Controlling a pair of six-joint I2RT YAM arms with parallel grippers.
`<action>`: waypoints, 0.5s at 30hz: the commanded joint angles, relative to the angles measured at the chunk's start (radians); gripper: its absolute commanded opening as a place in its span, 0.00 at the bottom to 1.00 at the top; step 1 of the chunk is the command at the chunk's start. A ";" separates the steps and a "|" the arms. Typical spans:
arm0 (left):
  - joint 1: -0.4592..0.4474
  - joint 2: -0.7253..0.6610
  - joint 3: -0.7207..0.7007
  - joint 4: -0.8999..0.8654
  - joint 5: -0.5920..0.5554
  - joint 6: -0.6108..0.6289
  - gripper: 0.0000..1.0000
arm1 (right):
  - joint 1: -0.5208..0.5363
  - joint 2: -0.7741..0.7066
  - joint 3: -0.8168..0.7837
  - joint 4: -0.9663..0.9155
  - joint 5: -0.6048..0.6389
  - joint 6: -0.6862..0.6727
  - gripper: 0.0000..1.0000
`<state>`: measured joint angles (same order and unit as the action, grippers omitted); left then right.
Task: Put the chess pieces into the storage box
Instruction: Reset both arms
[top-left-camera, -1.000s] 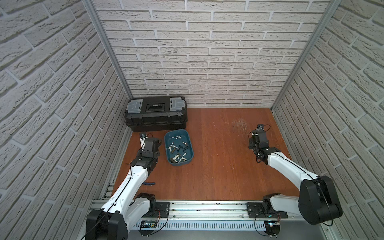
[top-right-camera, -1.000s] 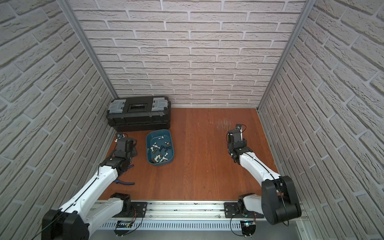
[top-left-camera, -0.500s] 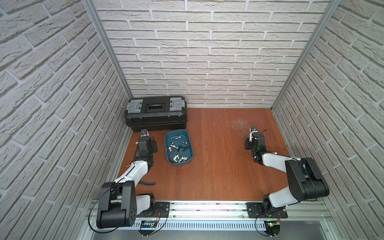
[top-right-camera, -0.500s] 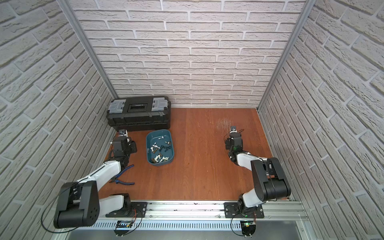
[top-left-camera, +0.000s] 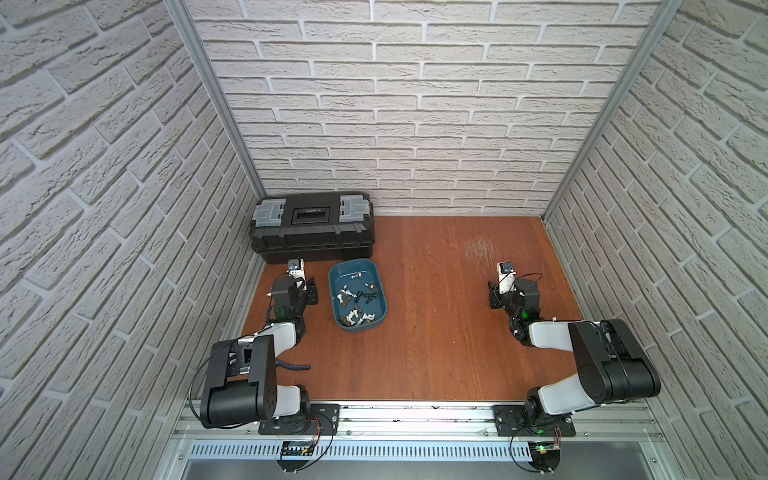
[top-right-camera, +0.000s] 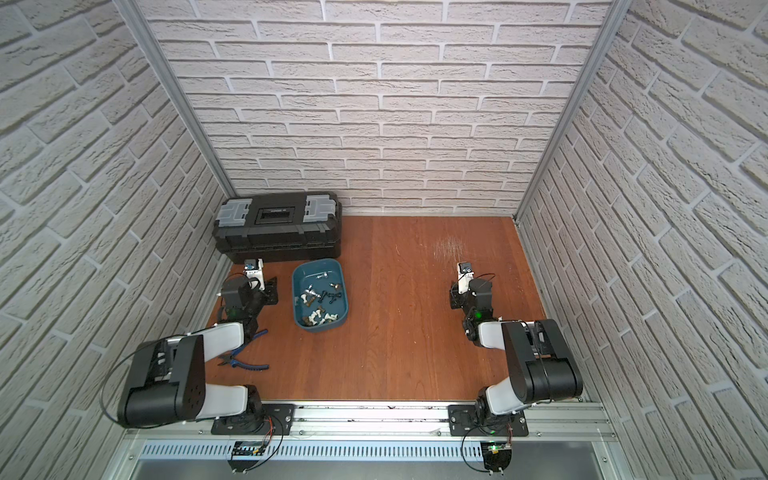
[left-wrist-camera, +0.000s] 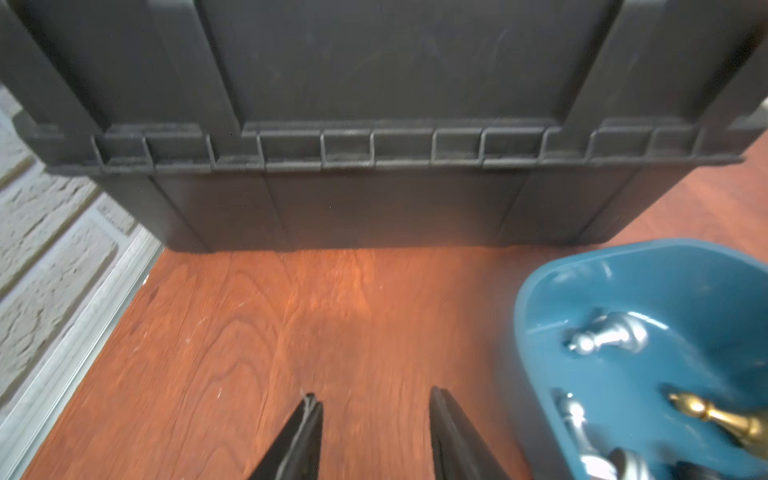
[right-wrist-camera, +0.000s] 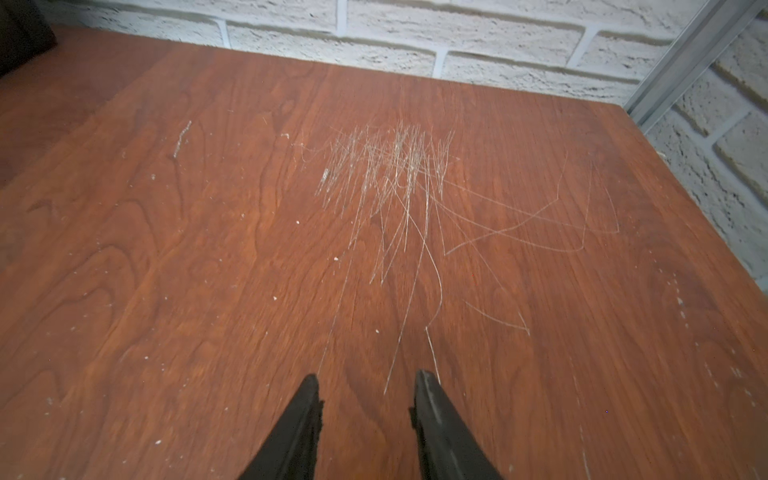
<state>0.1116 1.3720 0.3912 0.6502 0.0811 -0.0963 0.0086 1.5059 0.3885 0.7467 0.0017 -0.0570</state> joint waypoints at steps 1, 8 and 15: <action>0.015 0.025 -0.034 0.161 0.056 0.008 0.47 | -0.010 0.007 -0.004 0.104 -0.003 0.013 0.45; 0.037 0.108 -0.038 0.252 0.100 -0.016 0.48 | -0.011 0.011 0.019 0.067 0.073 0.043 1.00; 0.043 0.192 -0.039 0.330 0.097 -0.022 0.49 | -0.009 0.010 0.013 0.074 0.110 0.056 1.00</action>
<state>0.1467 1.5349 0.3618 0.8890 0.1635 -0.1089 0.0025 1.5158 0.3889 0.7815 0.0704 -0.0254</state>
